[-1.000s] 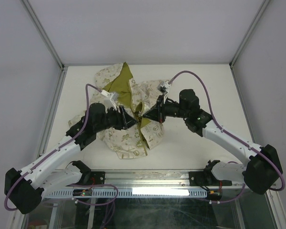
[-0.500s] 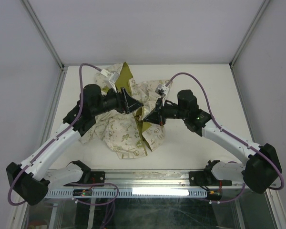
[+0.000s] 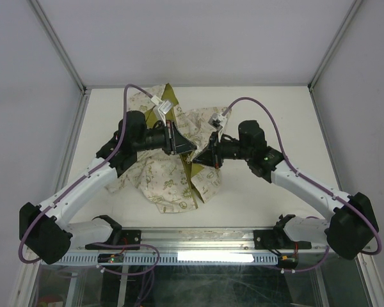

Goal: Zip up the jacket

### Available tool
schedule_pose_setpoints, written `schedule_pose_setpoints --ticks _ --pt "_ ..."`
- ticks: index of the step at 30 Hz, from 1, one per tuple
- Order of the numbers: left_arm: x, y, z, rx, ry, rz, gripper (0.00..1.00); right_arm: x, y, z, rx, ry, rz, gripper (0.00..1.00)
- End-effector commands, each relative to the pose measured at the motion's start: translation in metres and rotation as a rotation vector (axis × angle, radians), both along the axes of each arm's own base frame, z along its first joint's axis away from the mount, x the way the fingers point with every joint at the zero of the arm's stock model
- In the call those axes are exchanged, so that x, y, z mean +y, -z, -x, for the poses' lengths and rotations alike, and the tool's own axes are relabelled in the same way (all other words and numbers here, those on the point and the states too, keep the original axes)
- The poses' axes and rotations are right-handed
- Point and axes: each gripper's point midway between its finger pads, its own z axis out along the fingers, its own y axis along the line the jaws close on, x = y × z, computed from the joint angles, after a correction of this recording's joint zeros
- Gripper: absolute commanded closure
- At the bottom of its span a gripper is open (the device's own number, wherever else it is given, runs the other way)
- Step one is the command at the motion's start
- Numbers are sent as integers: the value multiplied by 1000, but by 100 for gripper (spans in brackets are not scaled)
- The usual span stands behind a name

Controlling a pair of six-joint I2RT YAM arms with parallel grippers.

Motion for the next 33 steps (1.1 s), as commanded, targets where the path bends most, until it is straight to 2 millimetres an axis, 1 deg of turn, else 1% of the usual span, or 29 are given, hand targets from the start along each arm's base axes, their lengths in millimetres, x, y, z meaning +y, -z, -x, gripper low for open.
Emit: schedule_pose_setpoints --ticks 1,3,5,8,10,12,14,16,18,21,25,29,33 --pt "-5 -21 11 -36 63 91 93 1 -38 -5 -89 22 -83 97" --pt "-4 -19 11 -26 55 93 95 0 -39 -5 -90 24 -89 97" --pt "-2 -17 12 -20 37 93 100 1 -40 -4 -86 21 -98 96" --pt "1 -14 11 -6 2 107 100 0 -44 -3 -88 26 -113 83" --pt "3 -16 12 7 -12 133 100 0 -45 -4 -97 33 -125 70" --pt "4 -18 14 28 -24 167 100 -1 -48 -4 -116 37 -147 64" --pt "5 -22 14 28 -37 194 100 -1 -49 -3 -125 32 -163 62" --pt "7 -24 14 28 -51 209 100 0 -48 -1 -124 12 -173 63" --pt "8 -24 15 34 -59 216 100 2 -51 6 -128 -38 -196 63" --pt "11 -24 13 39 -76 226 100 3 -56 13 -143 -81 -223 60" --pt "17 -27 13 30 -79 257 100 2 -56 17 -152 -117 -226 56" --pt "17 -30 18 6 -41 279 100 5 -54 20 -147 -155 -231 54" --pt "19 -27 19 5 -43 279 100 7 -50 19 -144 -173 -230 52"
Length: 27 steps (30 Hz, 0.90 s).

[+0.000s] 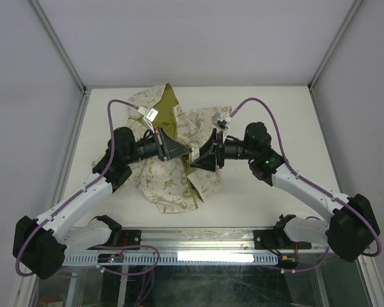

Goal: Zip up the jacket

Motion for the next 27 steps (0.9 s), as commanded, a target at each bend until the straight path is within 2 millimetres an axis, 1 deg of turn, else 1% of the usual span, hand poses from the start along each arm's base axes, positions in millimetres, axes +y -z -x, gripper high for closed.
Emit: schedule_pose_setpoints --ticks 1,3,7,10,15,16,18,19,21,23,25,27 --pt "4 -24 8 -83 23 64 100 3 -15 1 -65 -43 -52 52" --pt "4 -24 8 -84 23 65 100 4 -12 -2 -59 -35 -44 53" --pt "4 -23 9 -82 25 61 100 6 -12 -4 -46 -39 -40 61" --pt "4 -22 8 -85 22 57 100 8 -11 -5 -36 -38 -37 72" --pt "4 -20 7 -81 17 53 100 8 -11 -7 -27 -24 -36 97" --pt "4 -21 6 -84 16 53 100 8 -11 -7 -28 -23 -37 100" --pt "4 -19 5 -78 6 46 100 8 -11 -9 -25 -14 -36 100" --pt "5 -16 3 -73 -7 35 98 7 -12 -10 -22 -8 -35 100" --pt "10 -10 -3 -66 -57 -6 84 4 -8 -17 -7 33 -12 100" --pt "20 -3 -11 -57 -139 -69 70 -2 1 -28 18 92 32 100" --pt "33 6 -18 -35 -223 -153 61 -11 11 -37 30 152 84 100" --pt "46 16 -22 2 -290 -231 54 -22 20 -43 24 205 128 100"
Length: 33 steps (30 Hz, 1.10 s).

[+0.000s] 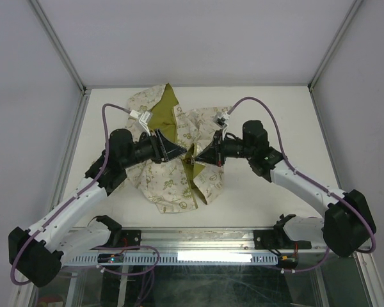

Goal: Zip up the jacket

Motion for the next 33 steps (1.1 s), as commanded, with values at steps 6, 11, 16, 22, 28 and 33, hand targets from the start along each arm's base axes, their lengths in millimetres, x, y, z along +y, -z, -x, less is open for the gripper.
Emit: schedule_pose_setpoints --ticks 6,11,16,22,28,33 --pt "45 36 -2 152 -276 -258 46 -48 9 -37 -97 268 179 100" --pt "37 87 29 335 -311 -452 40 -63 12 -41 -120 350 215 100" --pt "26 129 56 471 -356 -658 39 -66 13 -36 -101 364 200 100" --pt "8 170 72 539 -388 -823 38 -68 20 -29 -90 361 191 100" --pt "-2 209 78 575 -396 -966 37 -70 25 -23 -85 343 185 100" --pt "-7 230 81 592 -383 -1042 35 -72 29 -19 -81 336 179 100"
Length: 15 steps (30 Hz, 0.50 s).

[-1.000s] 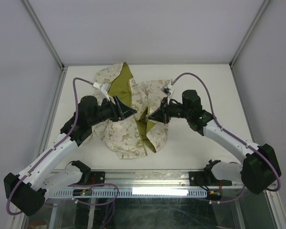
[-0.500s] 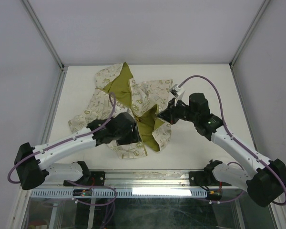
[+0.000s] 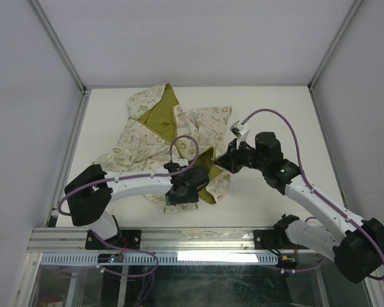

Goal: Zip up the jacket

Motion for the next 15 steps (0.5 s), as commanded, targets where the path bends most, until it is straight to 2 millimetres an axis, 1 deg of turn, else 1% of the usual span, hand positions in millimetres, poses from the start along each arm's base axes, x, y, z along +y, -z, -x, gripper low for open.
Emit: schedule_pose_setpoints --ticks 1,3,7,15 --pt "-13 1 -6 -20 -22 -5 35 1 -18 0 -65 -10 -53 100" --pt "-11 6 -6 -21 -31 -11 34 0 -18 2 -65 -13 -57 100" --pt "-15 12 -6 -17 -30 -6 33 -2 -15 4 -62 -11 -56 100" --pt "-7 42 7 58 -22 -53 31 -4 -10 6 -47 -12 -58 100"
